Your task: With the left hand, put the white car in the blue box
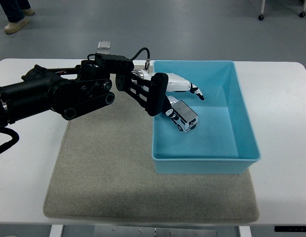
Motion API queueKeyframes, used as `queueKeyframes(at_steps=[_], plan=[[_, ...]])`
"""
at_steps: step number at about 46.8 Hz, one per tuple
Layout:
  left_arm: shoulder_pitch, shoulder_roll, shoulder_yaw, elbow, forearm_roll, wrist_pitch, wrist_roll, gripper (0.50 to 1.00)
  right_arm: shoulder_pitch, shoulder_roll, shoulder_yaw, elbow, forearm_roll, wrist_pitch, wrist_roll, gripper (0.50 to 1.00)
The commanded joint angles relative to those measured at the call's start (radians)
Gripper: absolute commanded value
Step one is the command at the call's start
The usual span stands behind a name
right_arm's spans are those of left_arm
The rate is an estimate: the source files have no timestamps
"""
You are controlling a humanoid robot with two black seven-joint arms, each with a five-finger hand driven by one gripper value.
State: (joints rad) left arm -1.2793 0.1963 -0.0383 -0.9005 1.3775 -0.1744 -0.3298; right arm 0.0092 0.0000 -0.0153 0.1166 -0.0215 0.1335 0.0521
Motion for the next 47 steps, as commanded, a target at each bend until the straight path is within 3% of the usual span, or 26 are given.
queueKeyframes(at_steps=[1, 17, 32, 47], plan=[[0.0, 0.0, 0.0, 0.0, 0.0, -0.001, 0.0, 0.949, 0.0, 0.0, 0.0, 0.0, 0.0, 0.0, 0.0, 0.936], [-0.011, 0.0, -0.015, 0.0, 0.0, 0.003, 0.0, 0.949, 0.0, 0.0, 0.0, 0.0, 0.0, 0.0, 0.0, 0.936], [-0.049, 0.008, -0.043, 0.003, -0.003, 0.141, -0.002, 0.958, 0.0, 0.0, 0.0, 0.0, 0.0, 0.0, 0.0, 0.936], [-0.069, 0.018, -0.124, 0.138, -0.006, 0.2, -0.003, 0.958, 0.0, 0.0, 0.0, 0.0, 0.0, 0.0, 0.0, 0.936]])
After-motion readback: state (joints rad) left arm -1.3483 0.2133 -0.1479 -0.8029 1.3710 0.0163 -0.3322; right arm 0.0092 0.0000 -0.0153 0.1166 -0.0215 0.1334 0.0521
